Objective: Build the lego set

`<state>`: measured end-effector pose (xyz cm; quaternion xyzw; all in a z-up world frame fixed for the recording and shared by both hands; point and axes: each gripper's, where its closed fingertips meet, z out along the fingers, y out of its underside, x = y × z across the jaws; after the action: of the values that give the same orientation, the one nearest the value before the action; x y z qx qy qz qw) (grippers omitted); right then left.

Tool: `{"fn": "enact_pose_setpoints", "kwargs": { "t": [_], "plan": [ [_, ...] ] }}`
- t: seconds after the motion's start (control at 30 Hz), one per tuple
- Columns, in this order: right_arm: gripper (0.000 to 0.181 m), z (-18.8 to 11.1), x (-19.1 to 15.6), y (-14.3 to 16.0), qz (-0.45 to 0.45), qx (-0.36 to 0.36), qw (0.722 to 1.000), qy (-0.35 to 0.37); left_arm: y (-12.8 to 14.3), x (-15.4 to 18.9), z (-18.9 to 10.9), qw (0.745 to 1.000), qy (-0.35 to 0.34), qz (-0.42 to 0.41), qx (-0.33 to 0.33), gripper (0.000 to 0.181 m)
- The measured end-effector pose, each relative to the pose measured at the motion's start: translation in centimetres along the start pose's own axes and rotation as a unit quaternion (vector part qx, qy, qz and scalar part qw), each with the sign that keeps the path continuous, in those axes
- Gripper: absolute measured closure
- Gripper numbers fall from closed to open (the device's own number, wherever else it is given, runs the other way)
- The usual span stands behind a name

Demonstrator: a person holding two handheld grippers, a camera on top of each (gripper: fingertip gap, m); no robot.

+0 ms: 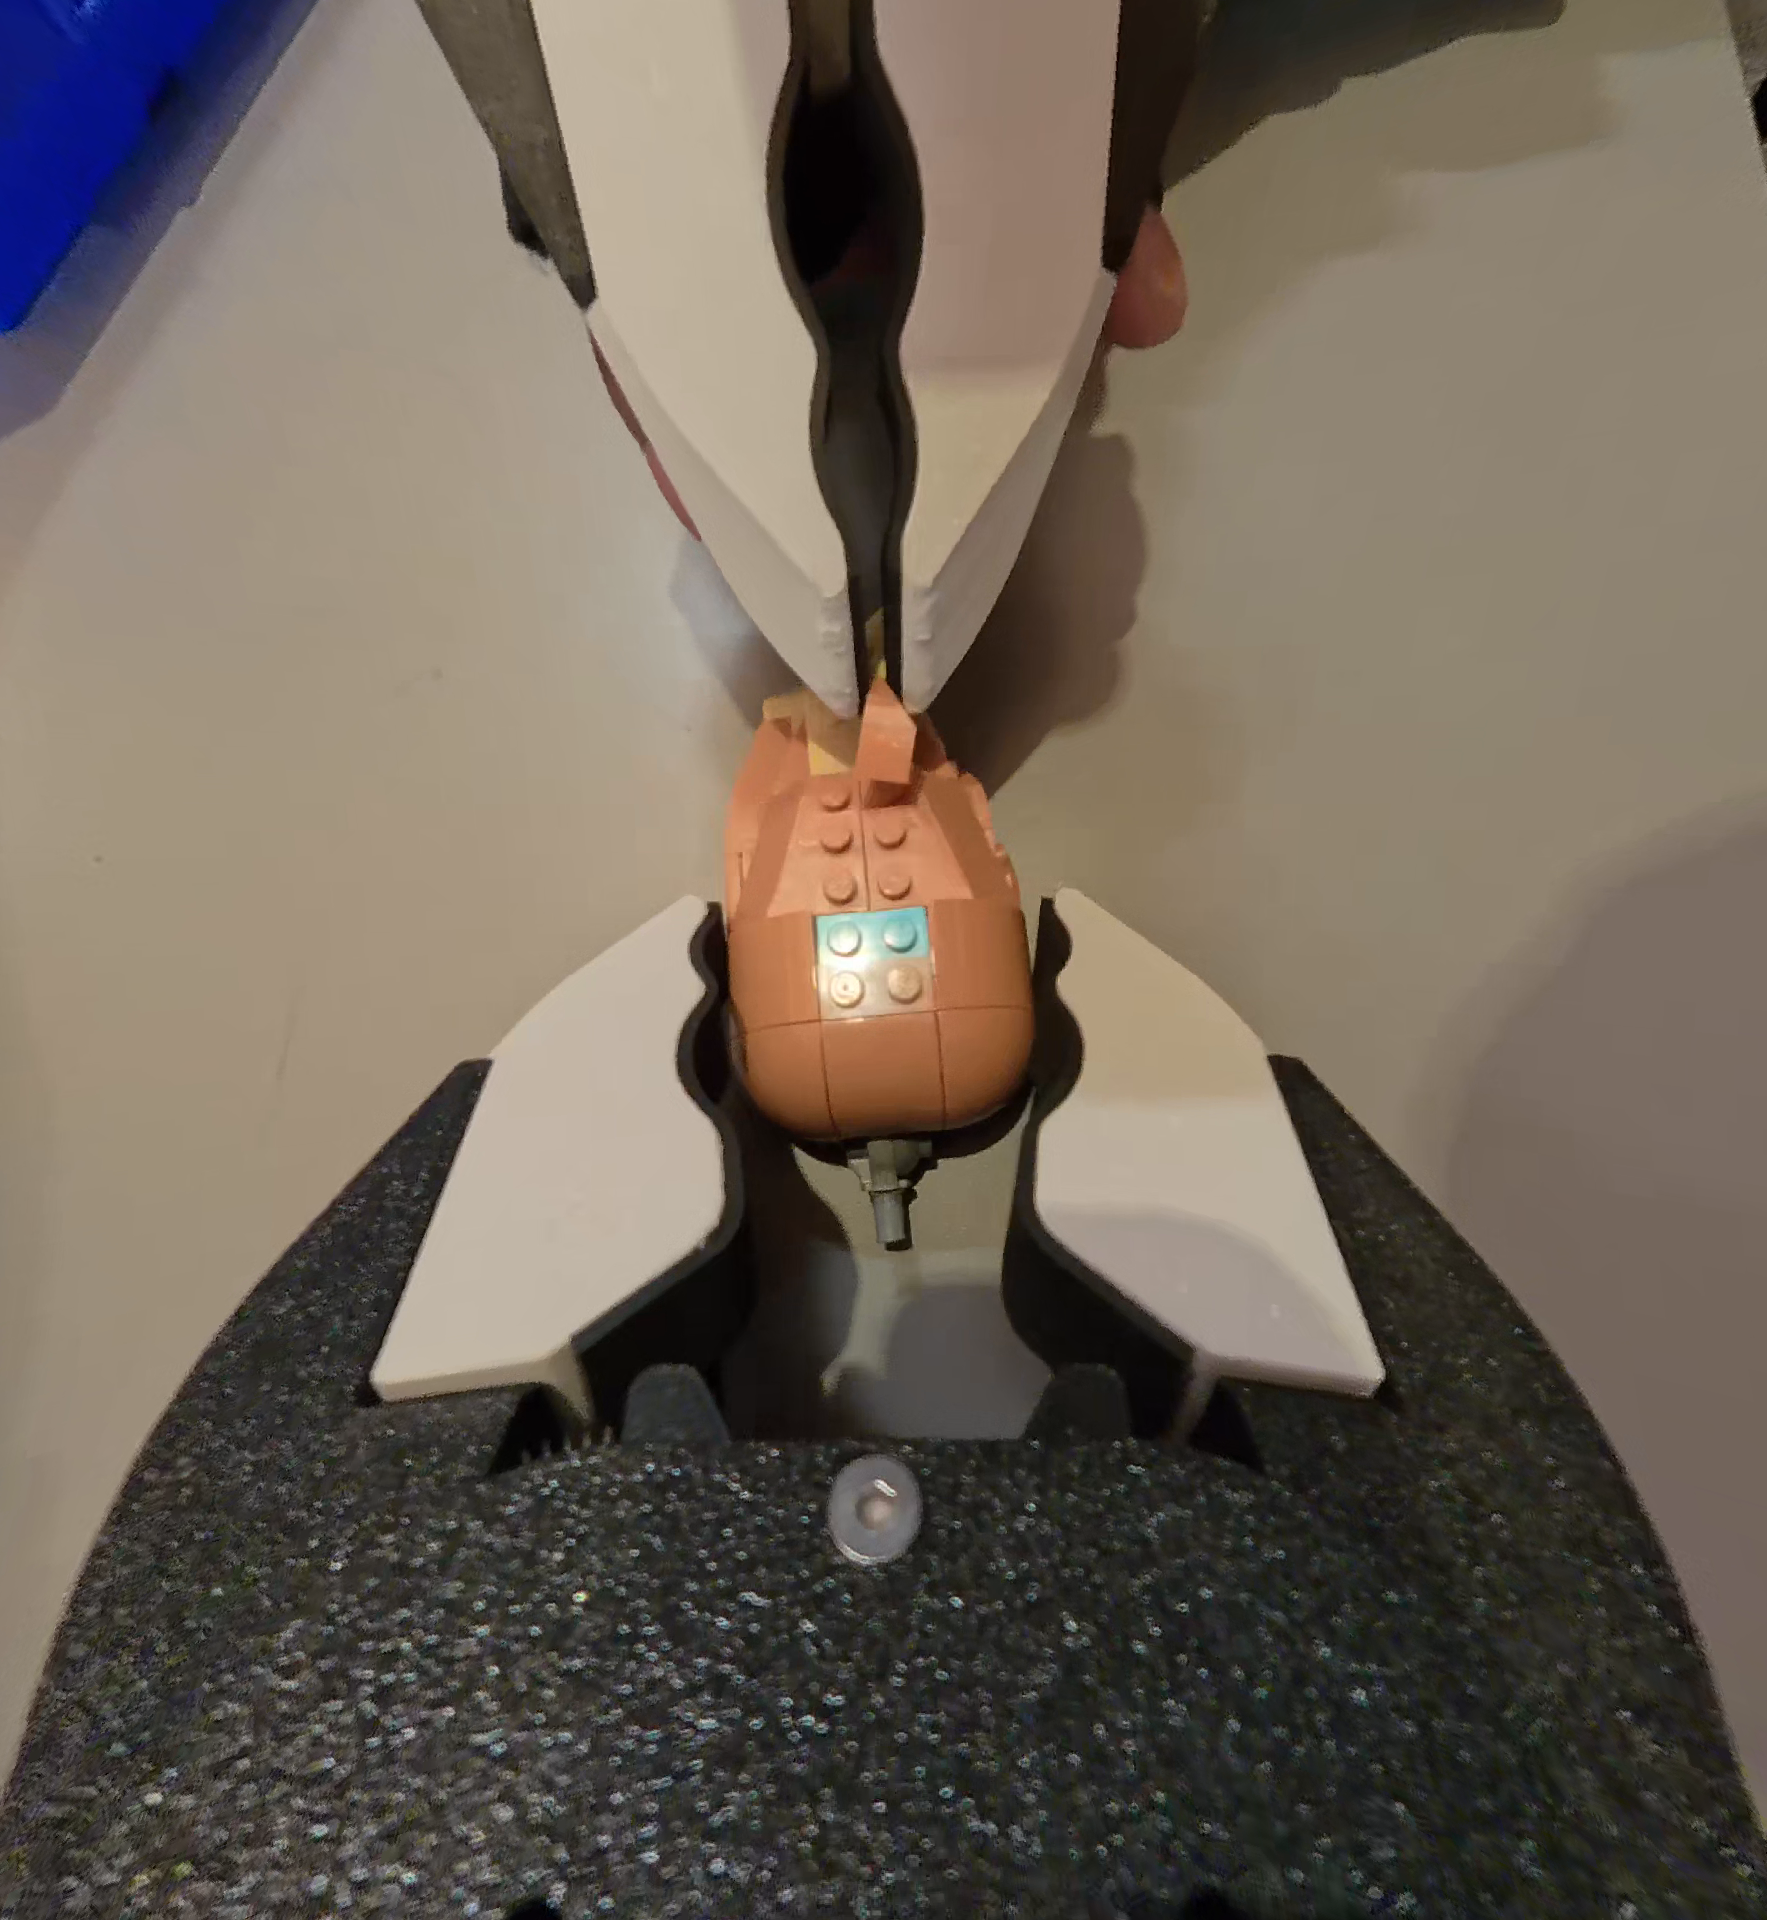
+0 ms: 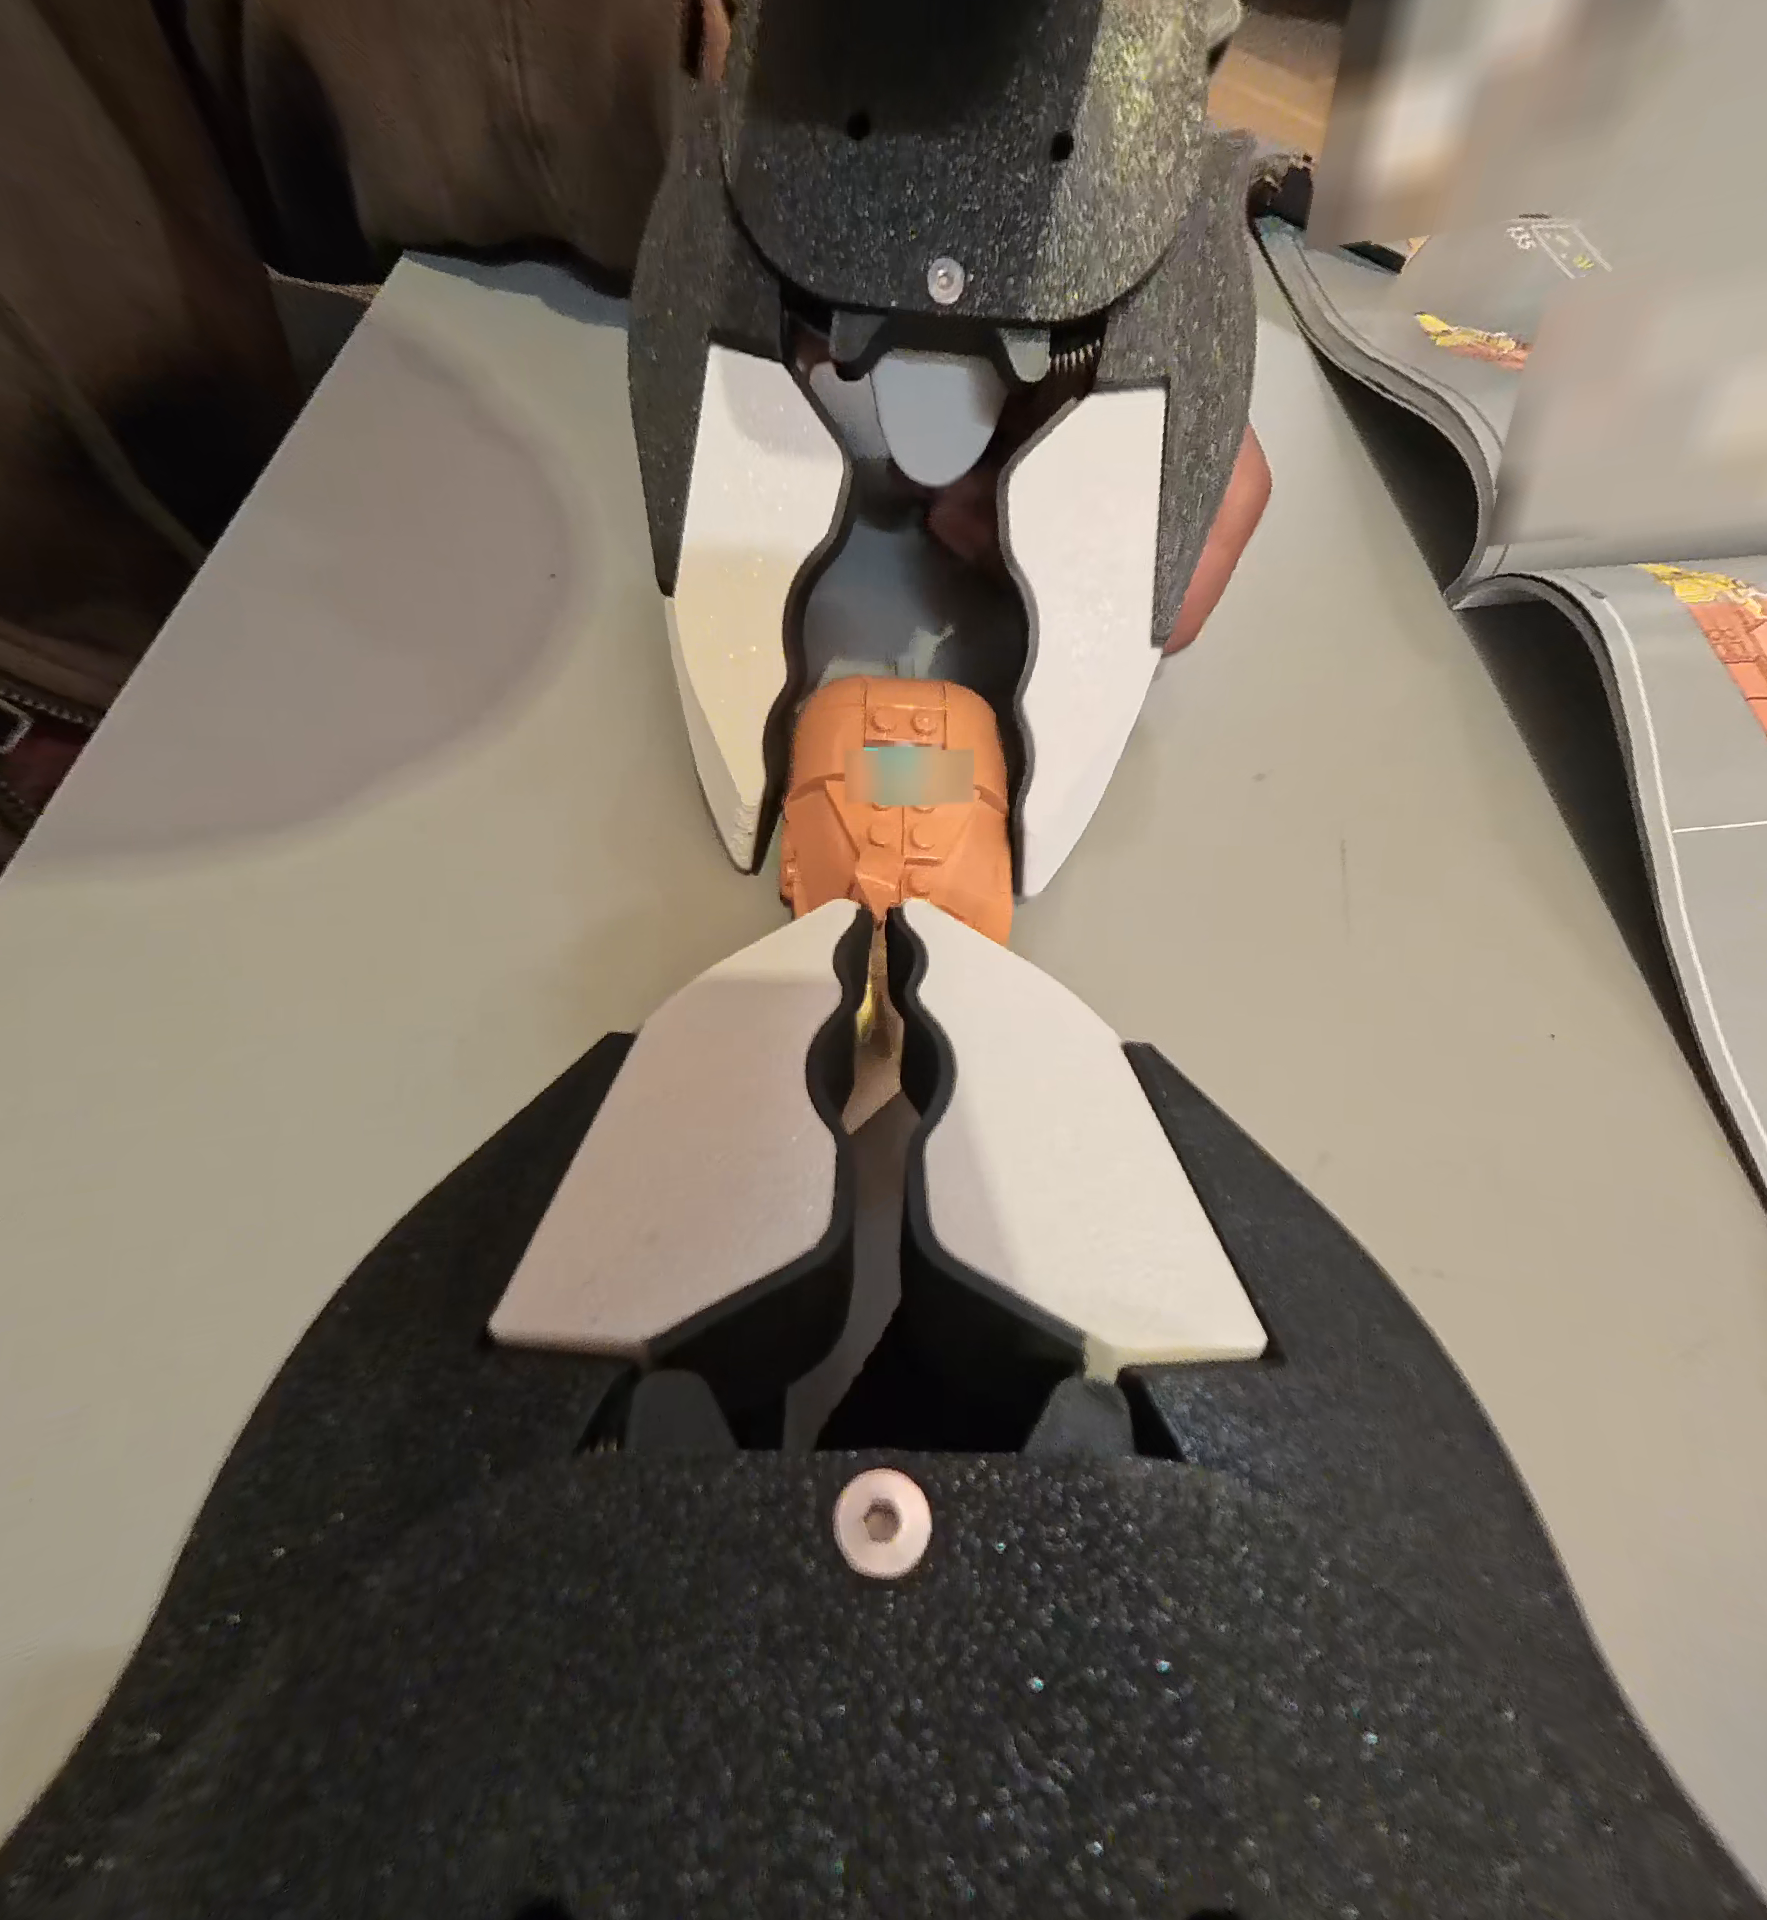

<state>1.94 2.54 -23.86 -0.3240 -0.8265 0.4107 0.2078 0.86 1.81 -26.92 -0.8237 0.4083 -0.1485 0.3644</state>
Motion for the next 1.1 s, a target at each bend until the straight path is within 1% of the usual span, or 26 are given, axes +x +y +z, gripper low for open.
{"fn": "enact_pose_setpoints", "kwargs": {
  "t": [0.03,0.17,0.37,0.43,0.57,0.6,0.63,0.67,0.97,1.1],
  "plan": [
    [0.178,0.0,0.0,0.0,0.0,0.0,1.0,0.001,0.2,-0.1,0.0,1.0,-0.007,-0.006,-0.008,0.123],
    [0.178,-0.1,0.0,0.0,0.001,0.003,1.0,0.003,0.6,-0.3,-0.4,0.998,-0.044,-0.036,-0.037,0.115],
    [0.179,0.1,-0.2,0.0,-0.001,0.001,1.0,-0.003,0.4,-0.3,-0.1,0.997,-0.048,-0.055,-0.033,0.107],
    [0.179,0.1,-0.3,0.0,-0.001,0.001,1.0,-0.003,0.4,-0.3,0.1,0.997,-0.038,-0.058,-0.027,0.105],
    [0.179,0.1,-0.2,-0.1,-0.003,0.003,1.0,-0.003,0.3,-0.4,0.3,0.998,-0.024,-0.06,-0.016,0.108],
    [0.179,0.1,-0.3,-0.1,-0.003,0.003,1.0,-0.003,0.2,-0.3,0.3,0.998,-0.022,-0.056,-0.013,0.113],
    [0.179,0.1,-0.3,-0.1,-0.003,0.003,1.0,-0.003,0.1,-0.1,0.3,0.999,-0.017,-0.05,-0.01,0.123],
    [0.179,0.1,-0.3,-0.1,-0.003,0.002,1.0,-0.004,0.1,-0.2,0.3,0.999,-0.019,-0.047,-0.009,0.124],
    [0.179,-0.1,-0.3,-0.3,-0.006,0.005,1.0,-0.002,0.0,0.0,0.2,0.999,-0.002,-0.036,-0.001,0.124],
    [0.179,-0.5,-0.1,-0.7,-0.006,0.009,1.0,0.003,-0.6,-0.4,0.0,0.999,-0.003,-0.047,0.022,0.124]
  ]
}}
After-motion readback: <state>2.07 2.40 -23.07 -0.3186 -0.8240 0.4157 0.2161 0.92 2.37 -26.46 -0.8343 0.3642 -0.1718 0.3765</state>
